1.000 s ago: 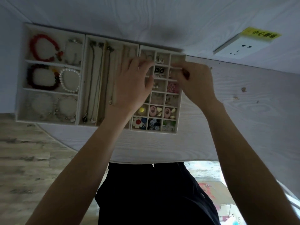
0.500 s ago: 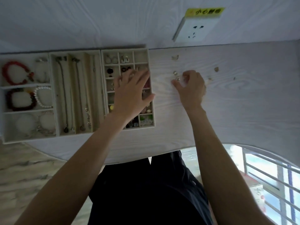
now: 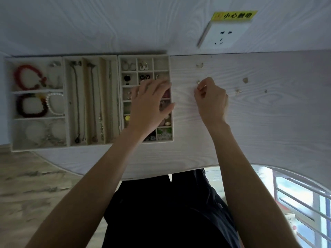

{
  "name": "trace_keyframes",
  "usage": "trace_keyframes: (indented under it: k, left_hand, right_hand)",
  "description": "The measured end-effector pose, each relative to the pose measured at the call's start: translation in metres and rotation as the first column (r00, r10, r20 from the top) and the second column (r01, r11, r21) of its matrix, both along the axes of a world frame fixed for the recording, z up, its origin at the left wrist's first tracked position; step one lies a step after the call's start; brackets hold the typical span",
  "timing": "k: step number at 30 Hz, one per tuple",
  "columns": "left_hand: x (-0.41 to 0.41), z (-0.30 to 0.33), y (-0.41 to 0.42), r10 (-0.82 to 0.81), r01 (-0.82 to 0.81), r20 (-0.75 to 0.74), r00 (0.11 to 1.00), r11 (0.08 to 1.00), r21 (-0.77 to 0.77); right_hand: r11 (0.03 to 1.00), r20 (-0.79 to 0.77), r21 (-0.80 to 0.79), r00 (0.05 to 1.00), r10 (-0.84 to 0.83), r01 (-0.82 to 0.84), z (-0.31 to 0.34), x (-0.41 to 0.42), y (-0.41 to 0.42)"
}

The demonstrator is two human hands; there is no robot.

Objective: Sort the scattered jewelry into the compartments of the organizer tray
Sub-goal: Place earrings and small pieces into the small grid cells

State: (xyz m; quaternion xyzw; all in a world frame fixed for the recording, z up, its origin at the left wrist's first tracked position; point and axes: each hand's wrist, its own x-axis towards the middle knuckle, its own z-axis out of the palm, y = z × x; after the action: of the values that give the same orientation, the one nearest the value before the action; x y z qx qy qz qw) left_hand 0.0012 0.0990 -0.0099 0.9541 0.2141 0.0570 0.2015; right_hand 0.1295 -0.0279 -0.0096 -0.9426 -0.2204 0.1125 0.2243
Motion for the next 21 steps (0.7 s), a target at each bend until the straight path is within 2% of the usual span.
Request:
trace_keyframes:
  k: [2, 4, 9, 12, 14, 16, 21]
  left_hand:
    - [-0.008, 0.002, 0.007, 0.061, -0.057, 0.106, 0.992, 0.997, -0.045]
    - [-0.021, 0.006, 0.018, 0.173, -0.164, 0.143, 0.974, 0.984, -0.076]
    - [-0.051, 0.010, 0.049, 0.431, -0.419, 0.019, 0.902, 0.885, -0.203]
    - [-0.053, 0.007, 0.058, 0.447, -0.447, -0.059, 0.893, 0.860, -0.245]
    - [-0.053, 0.003, 0.060, 0.439, -0.441, -0.061, 0.896, 0.867, -0.234]
    - [-0.054, 0.001, 0.063, 0.441, -0.437, -0.039, 0.897, 0.867, -0.240]
    - [-0.054, -0.002, 0.065, 0.438, -0.422, 0.014, 0.899, 0.873, -0.245]
  right_hand:
    - [0.999, 0.009, 0.026, 1.000, 0.024, -0.024, -0.002, -0.001, 0.002]
    - [0.997, 0.028, 0.059, 0.999, 0.044, -0.046, -0.005, -0.003, 0.001]
    - [0.970, 0.038, 0.207, 0.992, 0.122, -0.127, -0.005, -0.005, 0.008]
    - [0.939, -0.033, 0.317, 0.988, 0.150, -0.132, 0.011, -0.011, 0.028]
    - [0.913, -0.015, 0.358, 0.976, 0.216, -0.197, 0.020, -0.018, 0.048]
    - [0.892, 0.018, 0.362, 0.958, 0.285, -0.272, 0.021, -0.024, 0.069]
    - [0.899, -0.044, 0.346, 0.952, 0.303, -0.270, 0.015, -0.029, 0.090]
